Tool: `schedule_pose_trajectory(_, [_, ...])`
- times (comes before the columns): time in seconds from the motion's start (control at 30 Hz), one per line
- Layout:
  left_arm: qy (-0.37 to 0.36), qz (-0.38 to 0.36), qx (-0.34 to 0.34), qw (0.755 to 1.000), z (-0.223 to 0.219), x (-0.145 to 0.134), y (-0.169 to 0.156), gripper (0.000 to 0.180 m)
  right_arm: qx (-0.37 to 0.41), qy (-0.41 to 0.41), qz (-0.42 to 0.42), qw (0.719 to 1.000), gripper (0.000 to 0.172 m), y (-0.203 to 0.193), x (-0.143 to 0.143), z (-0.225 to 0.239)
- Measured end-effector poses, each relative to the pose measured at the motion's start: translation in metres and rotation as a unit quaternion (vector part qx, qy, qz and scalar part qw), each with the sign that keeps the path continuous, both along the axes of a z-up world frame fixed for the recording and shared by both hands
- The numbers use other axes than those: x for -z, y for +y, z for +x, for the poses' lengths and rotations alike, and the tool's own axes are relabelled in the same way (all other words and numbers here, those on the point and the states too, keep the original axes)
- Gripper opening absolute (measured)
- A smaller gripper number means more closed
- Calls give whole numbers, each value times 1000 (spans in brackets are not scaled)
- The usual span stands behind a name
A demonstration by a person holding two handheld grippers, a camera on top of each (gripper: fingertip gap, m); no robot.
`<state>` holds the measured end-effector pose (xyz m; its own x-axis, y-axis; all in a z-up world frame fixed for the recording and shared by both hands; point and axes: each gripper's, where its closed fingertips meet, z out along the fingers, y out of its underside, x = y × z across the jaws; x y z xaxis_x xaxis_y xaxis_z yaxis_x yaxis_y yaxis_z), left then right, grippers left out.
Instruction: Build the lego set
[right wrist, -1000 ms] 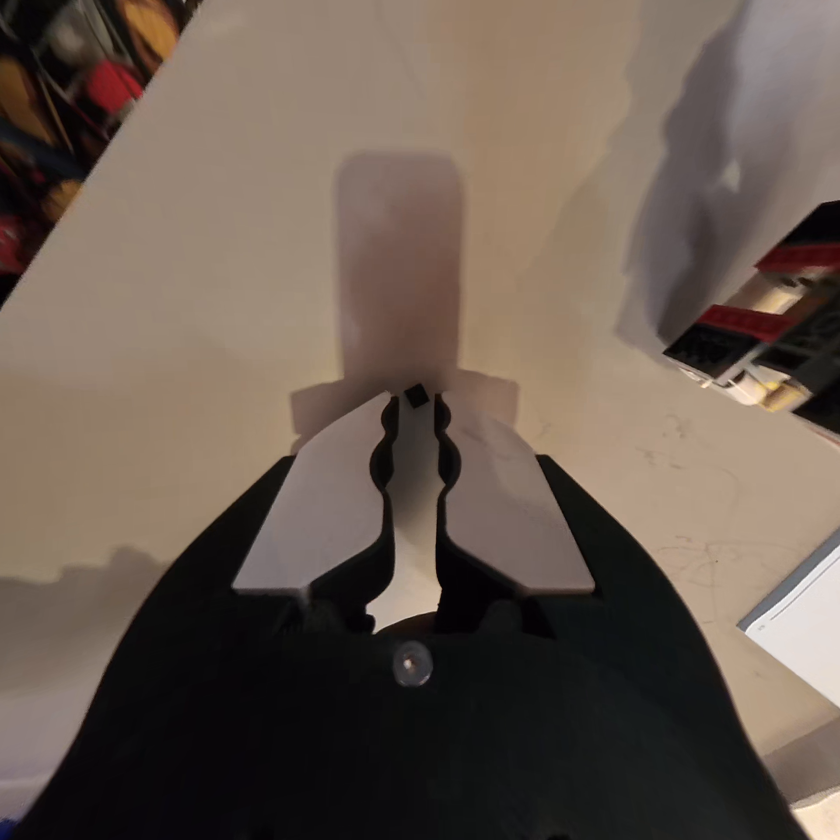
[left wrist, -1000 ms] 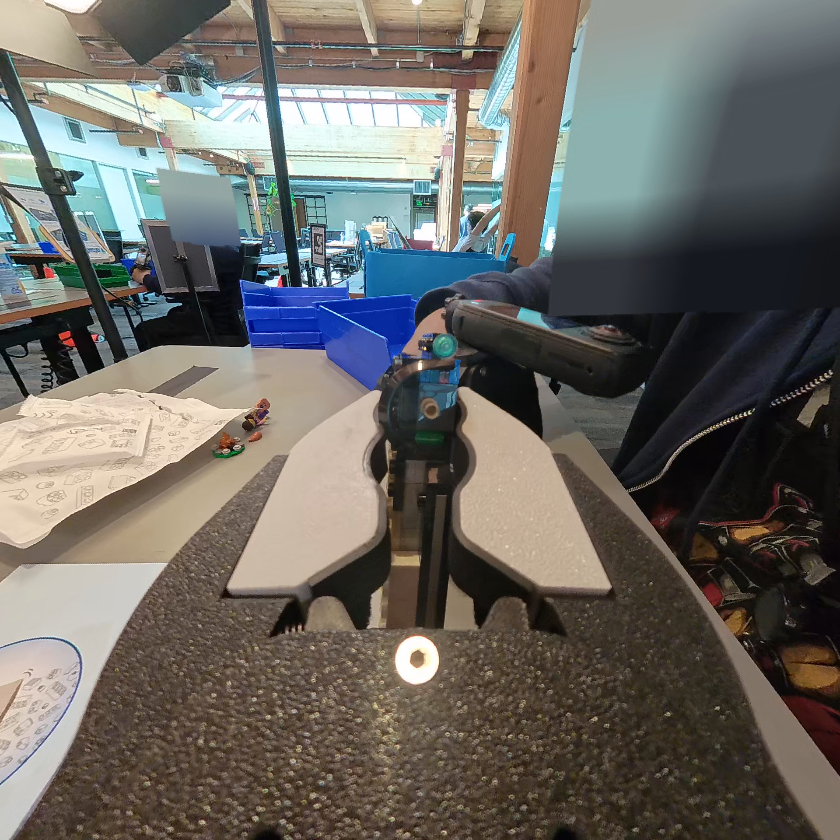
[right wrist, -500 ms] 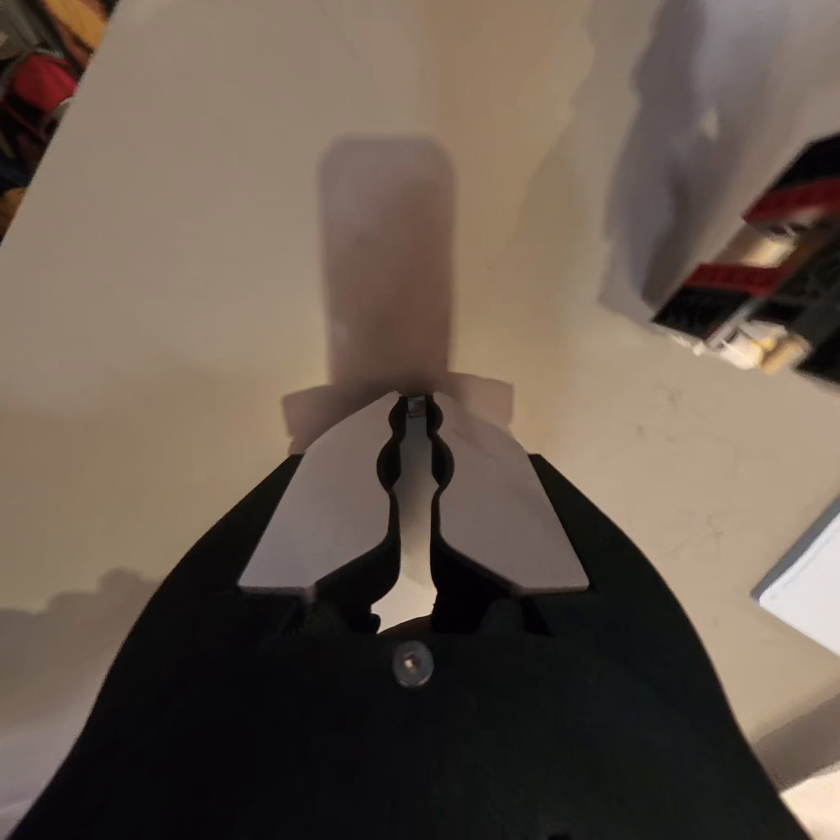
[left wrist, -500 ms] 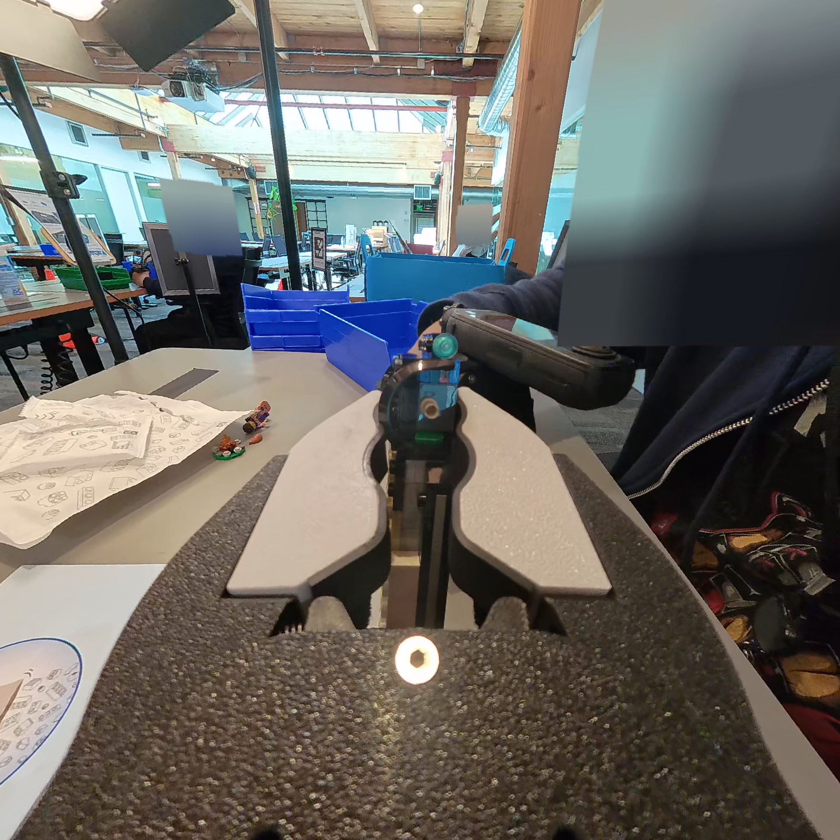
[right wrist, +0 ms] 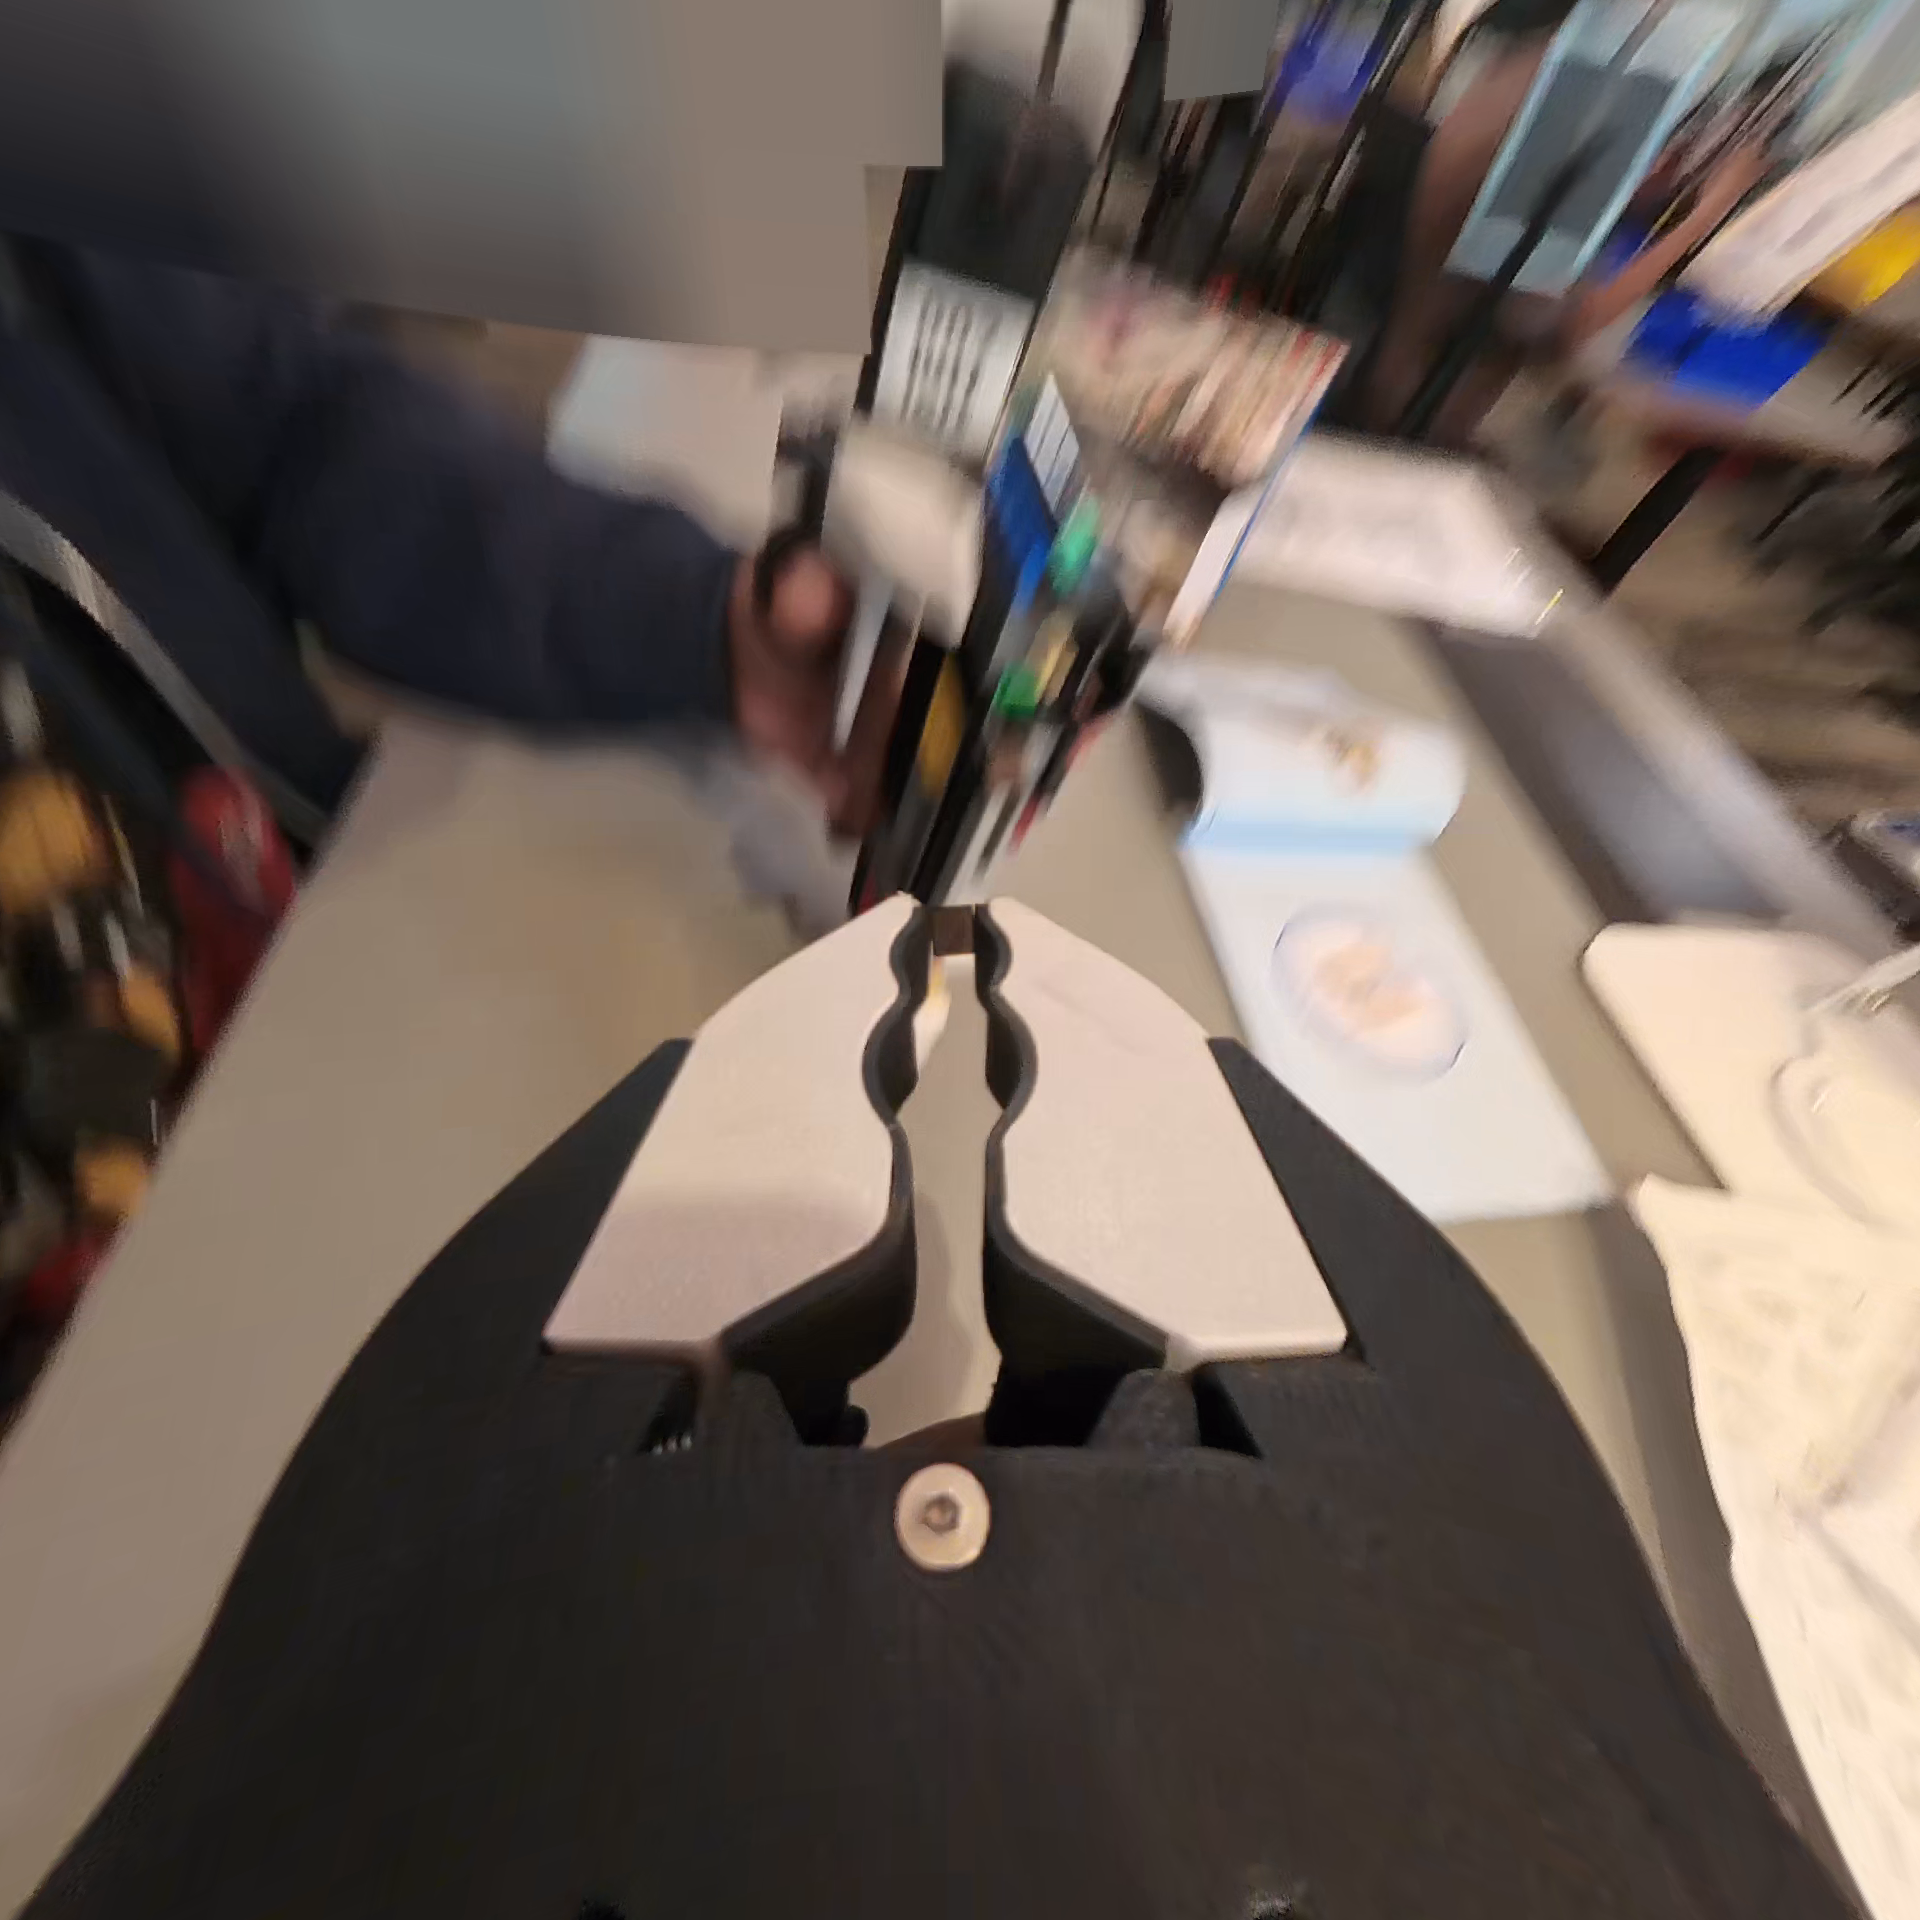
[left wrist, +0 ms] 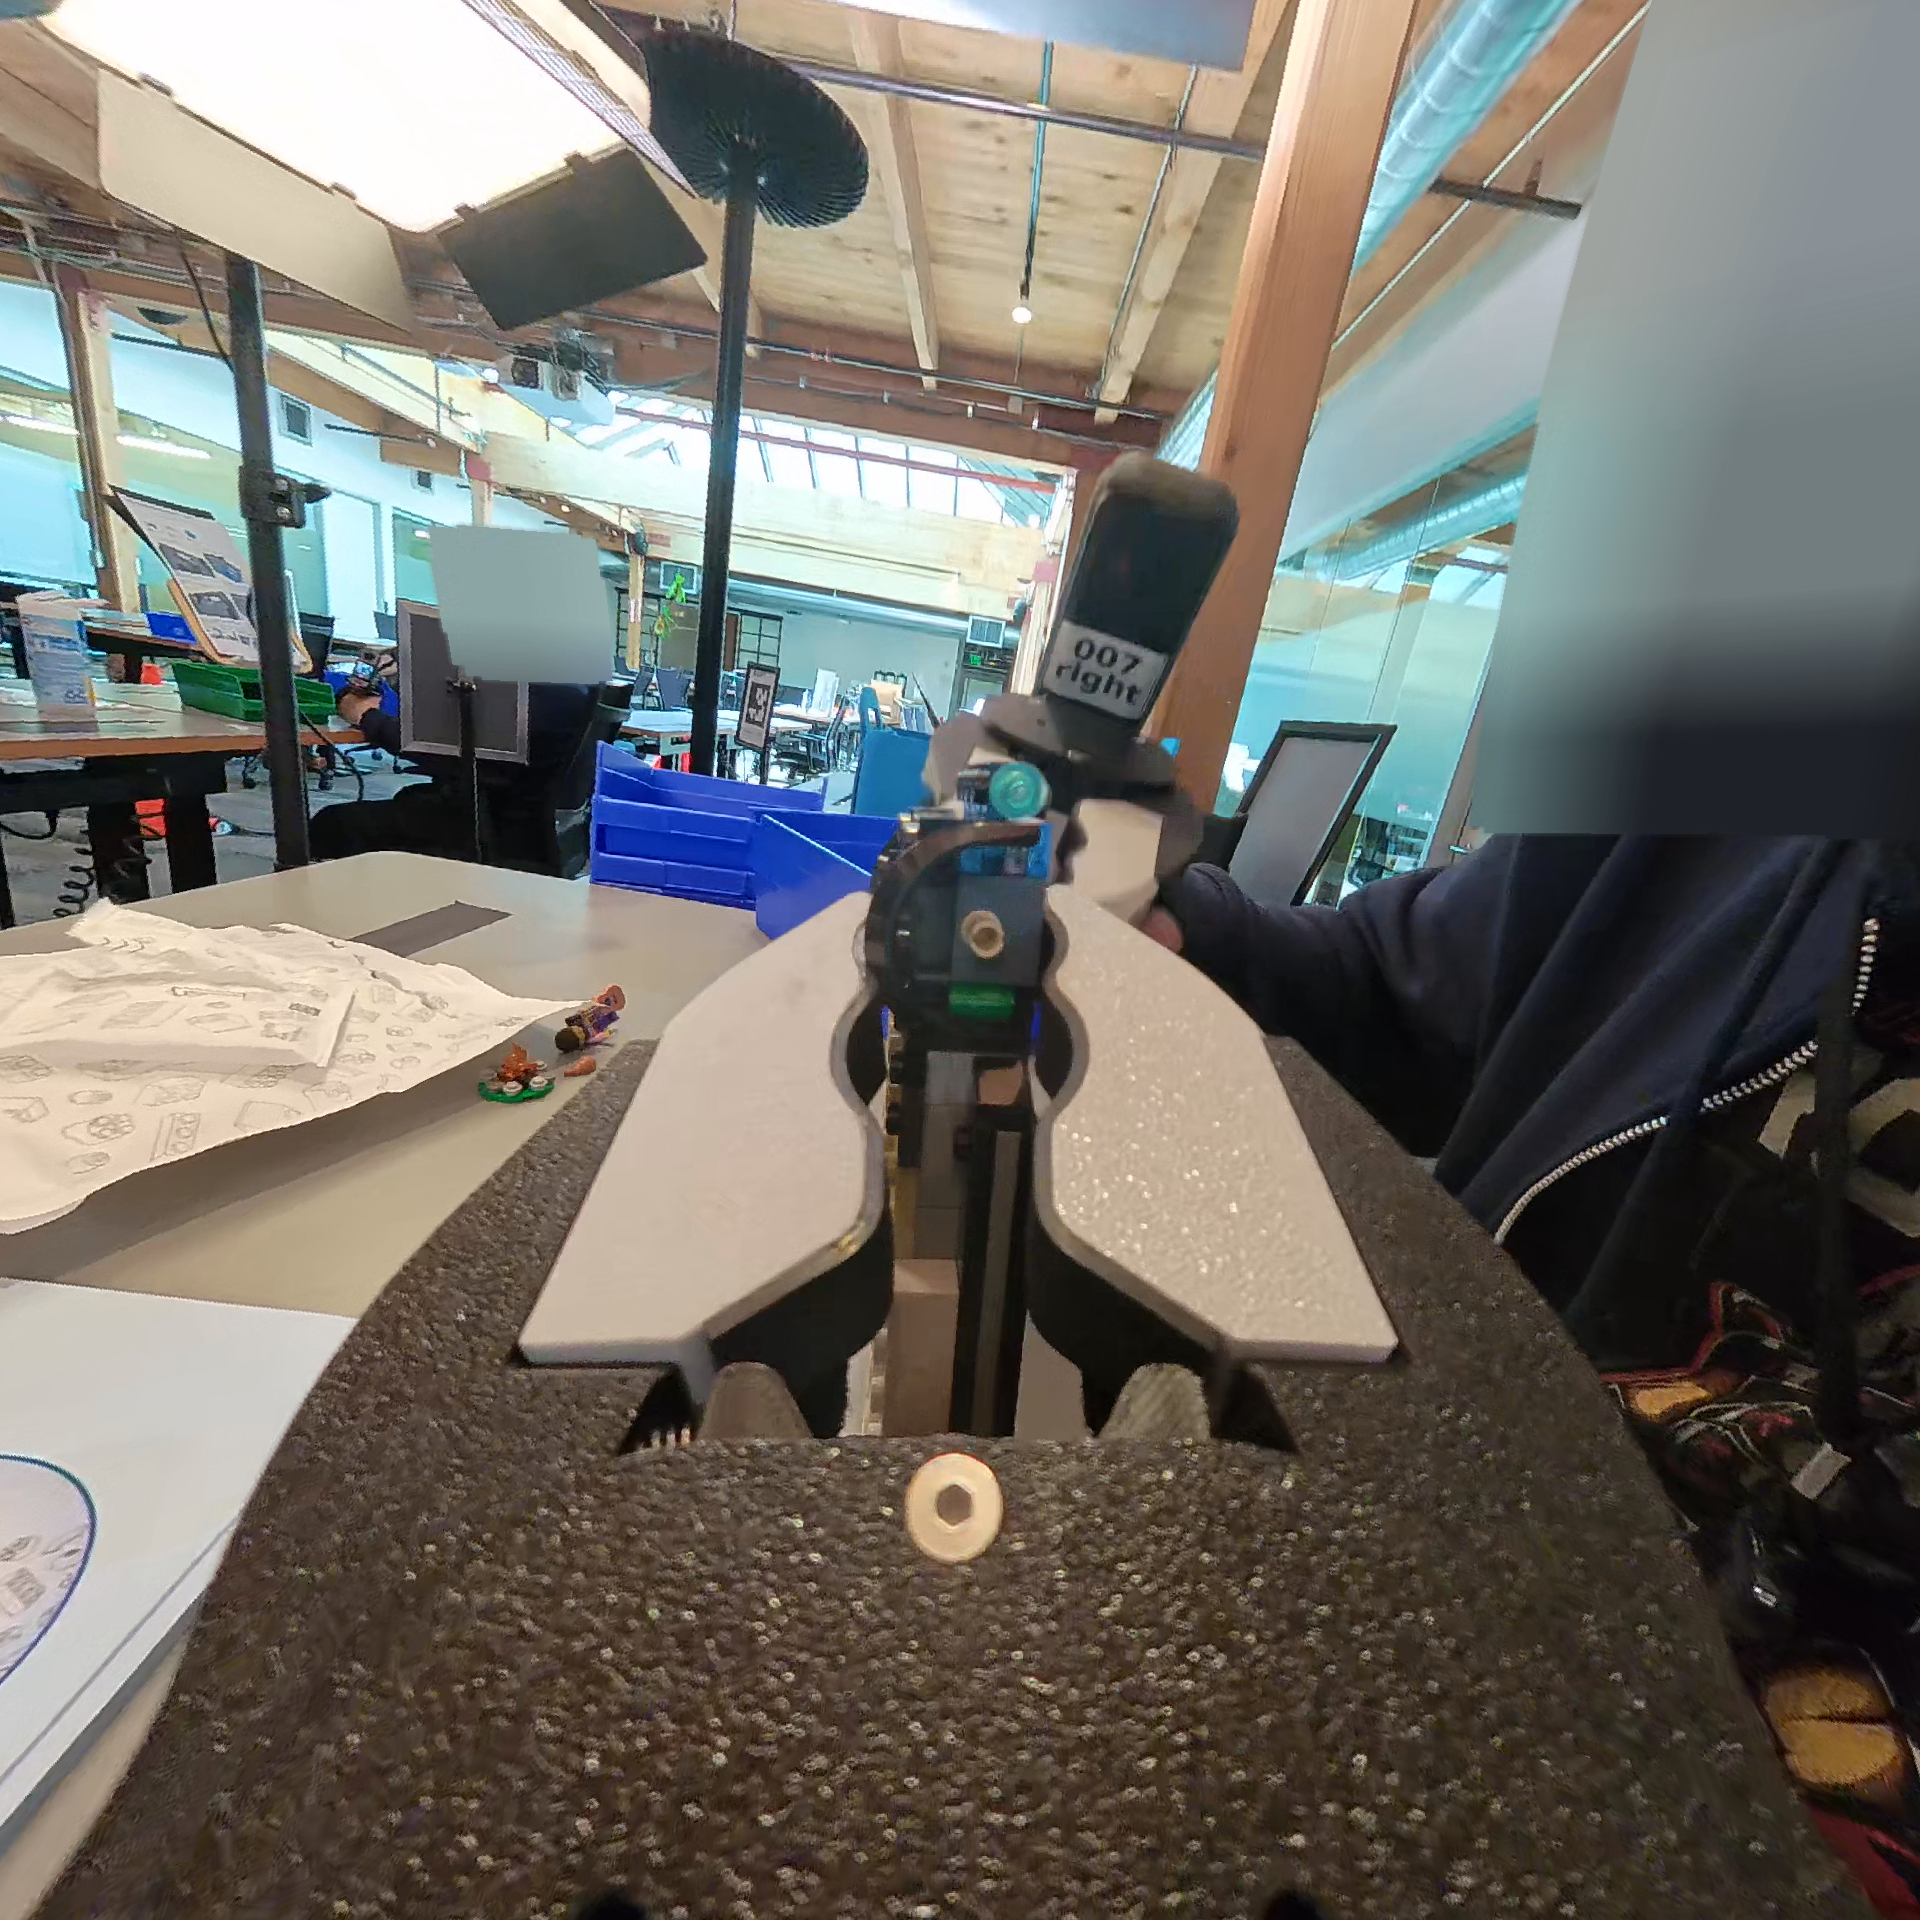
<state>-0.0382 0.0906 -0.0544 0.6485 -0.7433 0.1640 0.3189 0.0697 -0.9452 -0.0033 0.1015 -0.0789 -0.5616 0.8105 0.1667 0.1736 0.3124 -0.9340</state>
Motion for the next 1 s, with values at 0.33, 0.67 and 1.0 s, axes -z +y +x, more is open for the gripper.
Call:
schedule_pose_trajectory(0.33, [-13, 13, -12, 1000, -8, -6, -2, 25, -50, 91, -209, 972, 7, -19, -63, -30])
schedule_pose_trajectory(0.67, [-8, 23, -7, 1000, -3, -12, -6, 25, -73, 99, -327, 937, 7, -14, -64, -34])
schedule_pose_trajectory(1.0, [-15, 19, -2, 1000, -2, -11, -6, 25, -61, 110, -305, 944, 7, -18, -59, -36])
